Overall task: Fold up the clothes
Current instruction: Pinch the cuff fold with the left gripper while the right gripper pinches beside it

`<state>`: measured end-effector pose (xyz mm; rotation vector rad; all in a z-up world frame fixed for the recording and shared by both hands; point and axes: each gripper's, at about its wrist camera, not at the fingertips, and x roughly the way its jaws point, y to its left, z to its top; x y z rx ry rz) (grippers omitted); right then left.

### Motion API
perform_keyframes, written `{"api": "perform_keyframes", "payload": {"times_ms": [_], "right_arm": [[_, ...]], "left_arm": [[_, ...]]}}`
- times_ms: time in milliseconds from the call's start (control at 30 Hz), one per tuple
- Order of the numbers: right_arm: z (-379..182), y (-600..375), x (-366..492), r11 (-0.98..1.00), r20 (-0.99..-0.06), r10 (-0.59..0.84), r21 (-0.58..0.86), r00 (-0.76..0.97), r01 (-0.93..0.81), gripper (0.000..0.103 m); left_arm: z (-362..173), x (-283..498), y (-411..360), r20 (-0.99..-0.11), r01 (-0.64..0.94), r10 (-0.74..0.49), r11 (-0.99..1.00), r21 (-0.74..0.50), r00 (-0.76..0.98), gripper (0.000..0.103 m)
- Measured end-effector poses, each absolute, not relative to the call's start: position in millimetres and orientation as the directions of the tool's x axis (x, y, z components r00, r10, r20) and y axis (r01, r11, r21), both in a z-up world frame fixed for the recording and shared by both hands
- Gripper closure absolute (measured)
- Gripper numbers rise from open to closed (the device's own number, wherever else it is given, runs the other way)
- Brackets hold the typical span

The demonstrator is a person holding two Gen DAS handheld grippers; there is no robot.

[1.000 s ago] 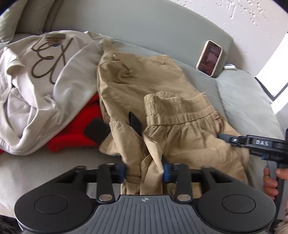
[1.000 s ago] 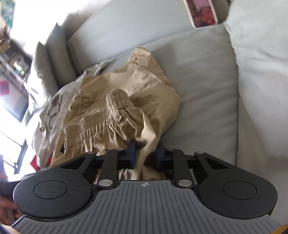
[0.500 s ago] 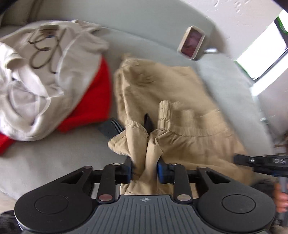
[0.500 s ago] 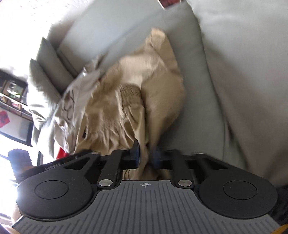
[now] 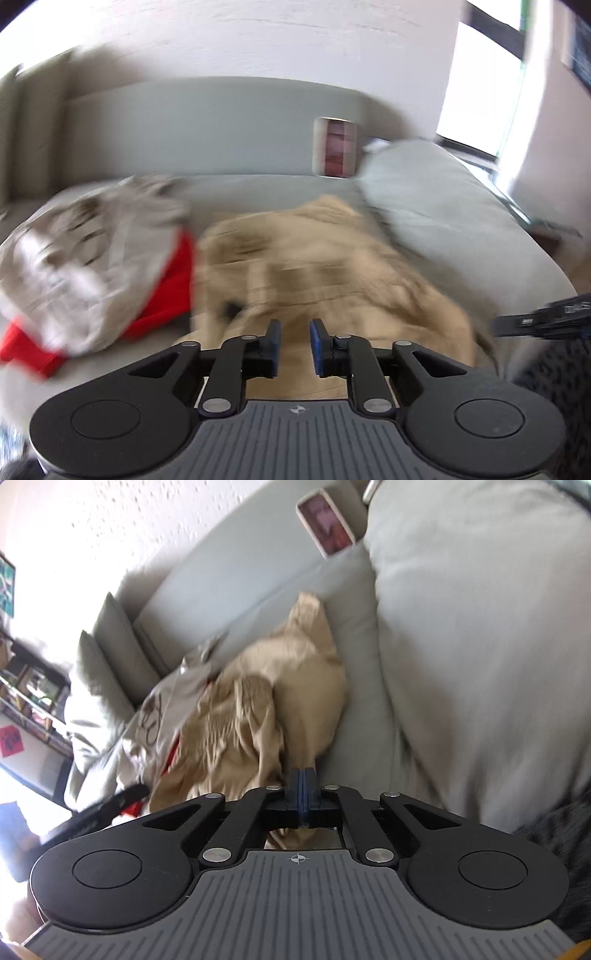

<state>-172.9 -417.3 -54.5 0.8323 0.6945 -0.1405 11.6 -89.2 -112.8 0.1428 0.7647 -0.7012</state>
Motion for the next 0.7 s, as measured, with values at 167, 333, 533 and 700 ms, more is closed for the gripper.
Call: {"api": "perform_keyframes", "payload": {"times_ms": [167,333,533,700], "right_arm": [[-61,-419,-153,0.673,-0.606,0.24,0.667,0.758,0.32,0.098],[-75,-417,-133,0.712,-0.689,0.263,0.611,0.675,0.346,0.096],[-77,-438,-161,0.696,-0.749,0.081,0.515,0.658,0.5,0.092],[-79,-443,-173,0.494,-0.592,0.301,0.767,0.747,0.409,0.073]], "left_arm": [[-131,30,-106,-0.728,0.615,-0.504,0.775,-0.144,0.464,0.093],[-149,49,-124,-0.774,0.6,-0.477,0.784,-0.161,0.416,0.092],[-163,64,-124,-0.786,0.579,-0.502,0.781,-0.233,0.361,0.091],[-161,61,-125,-0.786,0.581,-0.506,0.778,-0.239,0.354,0.091]]}}
